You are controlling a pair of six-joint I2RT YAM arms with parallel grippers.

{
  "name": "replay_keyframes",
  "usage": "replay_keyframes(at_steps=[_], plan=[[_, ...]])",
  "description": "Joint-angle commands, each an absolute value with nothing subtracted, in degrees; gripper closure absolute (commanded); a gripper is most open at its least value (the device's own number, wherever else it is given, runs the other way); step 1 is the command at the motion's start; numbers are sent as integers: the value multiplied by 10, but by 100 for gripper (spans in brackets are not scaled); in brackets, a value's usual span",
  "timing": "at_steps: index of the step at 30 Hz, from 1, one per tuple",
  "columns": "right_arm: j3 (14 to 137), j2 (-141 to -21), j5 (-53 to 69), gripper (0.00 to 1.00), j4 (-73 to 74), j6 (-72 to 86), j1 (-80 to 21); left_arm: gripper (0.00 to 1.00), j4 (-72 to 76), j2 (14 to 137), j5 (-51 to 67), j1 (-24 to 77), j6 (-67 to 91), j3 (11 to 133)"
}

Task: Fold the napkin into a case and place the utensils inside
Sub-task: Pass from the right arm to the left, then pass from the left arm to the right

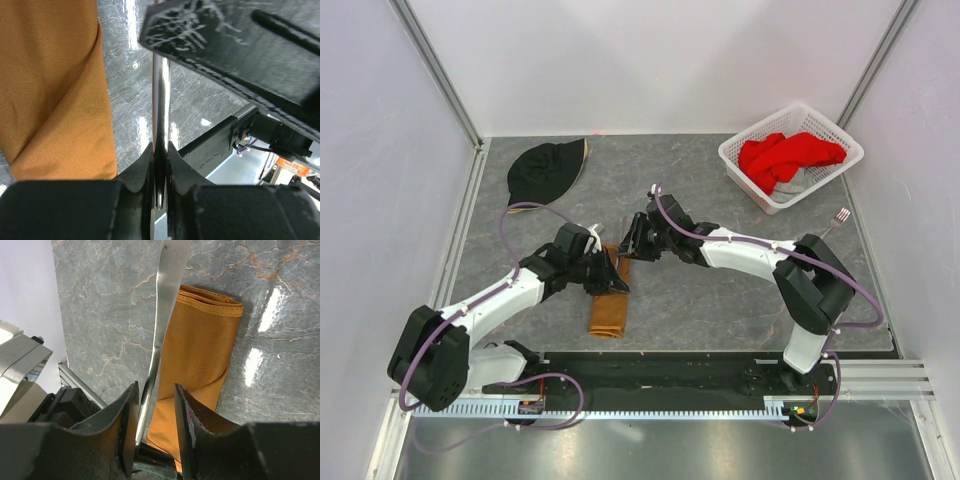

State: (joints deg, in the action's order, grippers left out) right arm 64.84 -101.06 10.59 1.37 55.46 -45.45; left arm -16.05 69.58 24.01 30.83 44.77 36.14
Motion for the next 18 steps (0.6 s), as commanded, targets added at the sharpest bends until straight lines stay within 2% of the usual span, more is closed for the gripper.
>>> replay_keyframes(at_steps=[1,2,5,6,10,13,18], plan=[[682,-1028,106,62,9,550,-460,98,-151,676,243,306,422,358],[684,-1029,108,64,8,551,-459,98,-151,674,242,306,421,357],[692,-1034,100,95,4,547,-458,98,-158,671,238,304,425,352],[700,-1039,89,100,10,543,-458,98,-193,669,213,302,431,357],[737,-1063,61,100,48,517,-459,83,-271,622,96,301,510,340],[765,-1083,34,100,72,502,-461,82,-281,546,48,301,558,297],[798,-1105,-32,100,110,474,-468,81,-314,493,6,300,599,270]])
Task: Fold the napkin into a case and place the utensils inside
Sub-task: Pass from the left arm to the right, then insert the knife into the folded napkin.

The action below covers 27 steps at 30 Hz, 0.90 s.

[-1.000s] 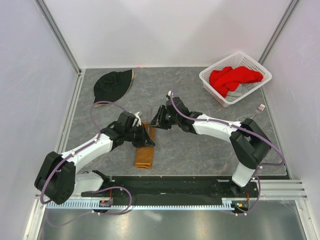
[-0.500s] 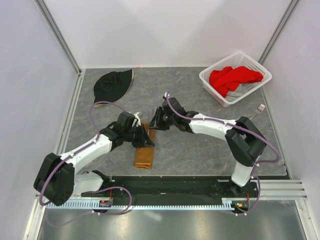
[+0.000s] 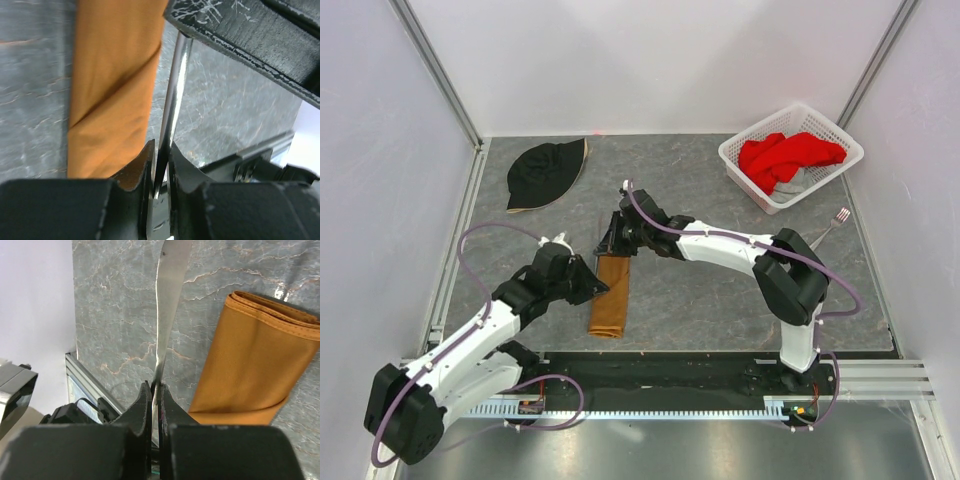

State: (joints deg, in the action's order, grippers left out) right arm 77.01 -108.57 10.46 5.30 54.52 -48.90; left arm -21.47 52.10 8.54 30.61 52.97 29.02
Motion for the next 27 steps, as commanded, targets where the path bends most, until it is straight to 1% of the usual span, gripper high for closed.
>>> replay_keyframes(at_steps=[1,6,10,12,13,16,17,18,20,21,23,24,26,27], plan=[[802,-1107,-44,100,112,470,-468,81,-318,497,7,300,602,270],[792,-1103,-47,100,97,472,-469,79,-309,538,37,299,588,275],[778,-1097,-1,100,58,513,-457,61,-295,570,68,299,563,280],[781,-1095,17,100,52,520,-454,56,-286,564,74,299,556,278],[781,-1095,26,100,48,526,-451,52,-281,560,76,299,554,275],[787,-1095,17,100,54,527,-450,51,-277,534,74,299,557,267],[794,-1101,11,100,70,519,-450,52,-274,530,76,299,558,265],[798,-1105,4,100,76,514,-450,59,-266,527,84,299,559,258],[802,-1112,-12,100,89,506,-455,67,-261,525,91,299,561,253],[803,-1114,-22,100,92,498,-459,78,-256,526,101,299,560,248],[806,-1122,-61,100,97,489,-469,87,-236,538,114,299,557,239],[809,-1126,-69,100,99,482,-473,93,-230,544,125,299,558,236],[812,-1134,-92,100,97,480,-475,97,-215,562,134,299,559,229],[815,-1136,-98,100,95,476,-476,98,-210,567,141,299,559,227]])
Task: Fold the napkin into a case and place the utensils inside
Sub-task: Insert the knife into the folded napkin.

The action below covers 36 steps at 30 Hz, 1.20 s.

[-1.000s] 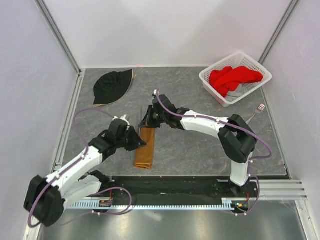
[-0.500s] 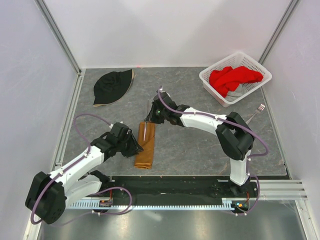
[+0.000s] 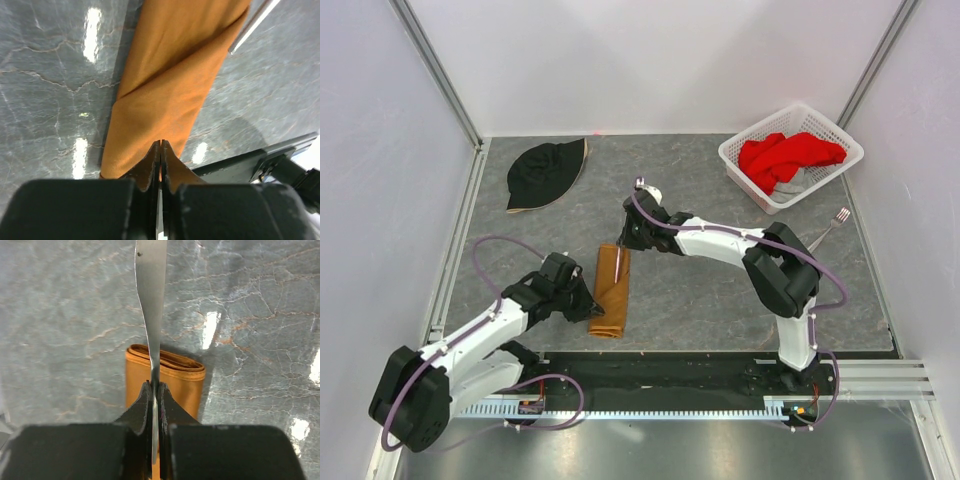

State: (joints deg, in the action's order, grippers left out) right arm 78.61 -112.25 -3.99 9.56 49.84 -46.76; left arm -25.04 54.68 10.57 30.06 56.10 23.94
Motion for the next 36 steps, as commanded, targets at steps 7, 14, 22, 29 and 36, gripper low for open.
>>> replay_keyframes(at_steps=[7,14,22,29,36], plan=[[837,-1157,-120,100,105,464,-480,98,-191,574,153,299,562,208],[845,-1164,-125,100,110,458,-480,98,-189,562,163,299,562,193],[845,-1164,-129,100,130,462,-493,98,-188,555,163,299,565,185],[831,-1158,-133,100,151,472,-513,98,-177,566,157,299,565,179],[832,-1152,-148,100,175,479,-534,98,-161,574,152,299,566,171]])
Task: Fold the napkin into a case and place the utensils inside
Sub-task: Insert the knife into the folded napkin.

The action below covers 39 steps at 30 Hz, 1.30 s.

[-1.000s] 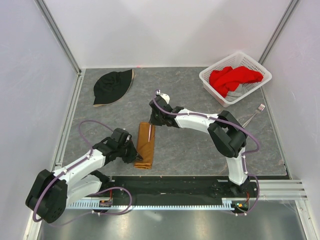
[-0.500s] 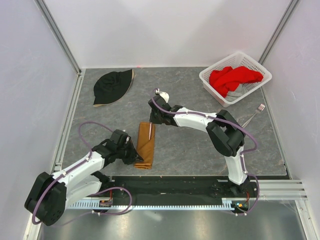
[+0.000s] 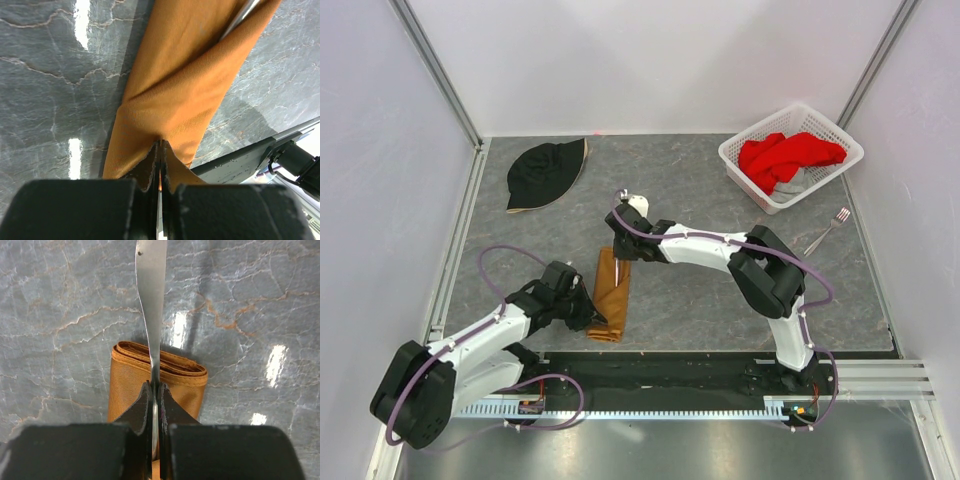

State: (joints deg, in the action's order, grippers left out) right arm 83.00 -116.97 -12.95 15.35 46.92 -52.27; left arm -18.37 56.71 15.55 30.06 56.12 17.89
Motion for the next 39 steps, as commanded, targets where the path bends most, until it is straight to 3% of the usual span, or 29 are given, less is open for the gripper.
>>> replay_keyframes(at_steps=[1,10,16,19,39], plan=[[830,-1151,-149,100,182,482,-538,98,-159,576,153,299,567,170],[809,-1139,-139,100,197,519,-548,98,-163,559,170,299,556,174],[824,-1142,-129,100,215,522,-548,94,-226,470,200,299,550,195],[824,-1144,-127,100,219,522,-546,98,-270,475,223,299,547,202],[848,-1164,-107,100,228,527,-533,98,-305,501,323,300,543,184]])
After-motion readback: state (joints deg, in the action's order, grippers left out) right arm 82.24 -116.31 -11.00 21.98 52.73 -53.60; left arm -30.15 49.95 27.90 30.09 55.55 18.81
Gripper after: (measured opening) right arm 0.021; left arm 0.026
